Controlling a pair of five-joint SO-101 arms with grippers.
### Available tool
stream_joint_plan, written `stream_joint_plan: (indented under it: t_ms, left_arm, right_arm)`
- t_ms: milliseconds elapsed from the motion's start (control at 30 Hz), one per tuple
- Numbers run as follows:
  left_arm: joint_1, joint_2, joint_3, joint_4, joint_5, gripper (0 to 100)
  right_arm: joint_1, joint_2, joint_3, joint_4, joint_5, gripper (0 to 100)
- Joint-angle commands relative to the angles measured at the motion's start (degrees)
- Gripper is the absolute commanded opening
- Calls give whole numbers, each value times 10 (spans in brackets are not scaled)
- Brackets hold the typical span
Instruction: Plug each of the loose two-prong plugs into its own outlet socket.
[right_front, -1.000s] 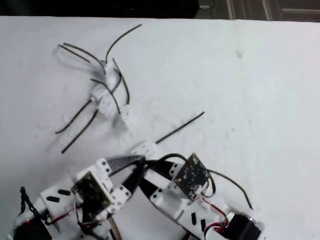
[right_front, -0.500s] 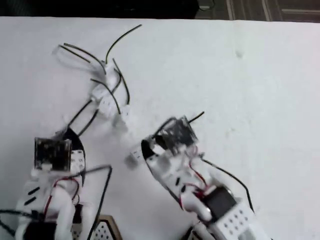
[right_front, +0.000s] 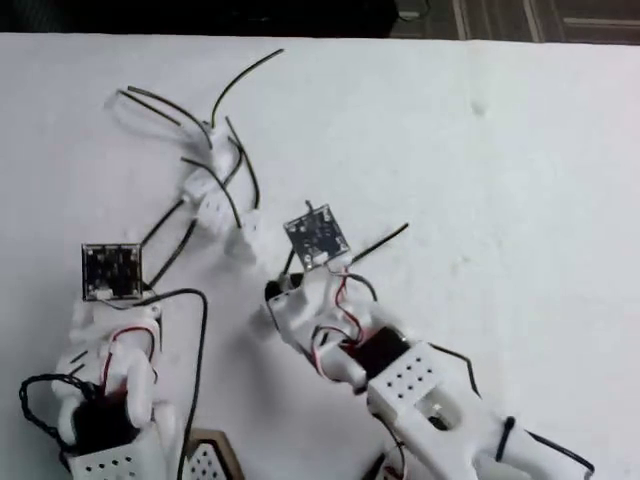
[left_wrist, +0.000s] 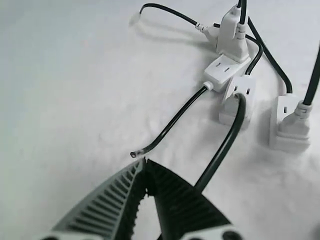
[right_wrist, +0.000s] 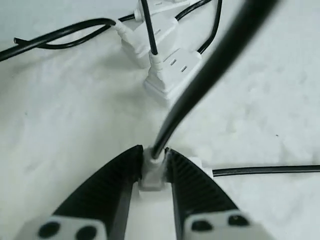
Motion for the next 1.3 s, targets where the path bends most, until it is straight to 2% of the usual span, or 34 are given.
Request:
stream_joint_plan:
  t_ms: [0,133,667,967,1267]
  left_arm:
    - [-5,-5,-2,-12,-5,23]
    - [-5,-5,-2,-12,-5,23]
    - [-7,-5,-1,-12,-5,23]
    - [-7,-5,-1,-12,-6,23]
    - [-7,-5,-1,-12,-6,23]
  right_arm:
    - [-13,32,-3,-27,-23,16]
    - [-34,62,-3,-31,-39,16]
    - [-29,78,3,-77,-33,16]
    - [-5,78,68,-145,24,16]
    - [-10,78,82,-145,26,16]
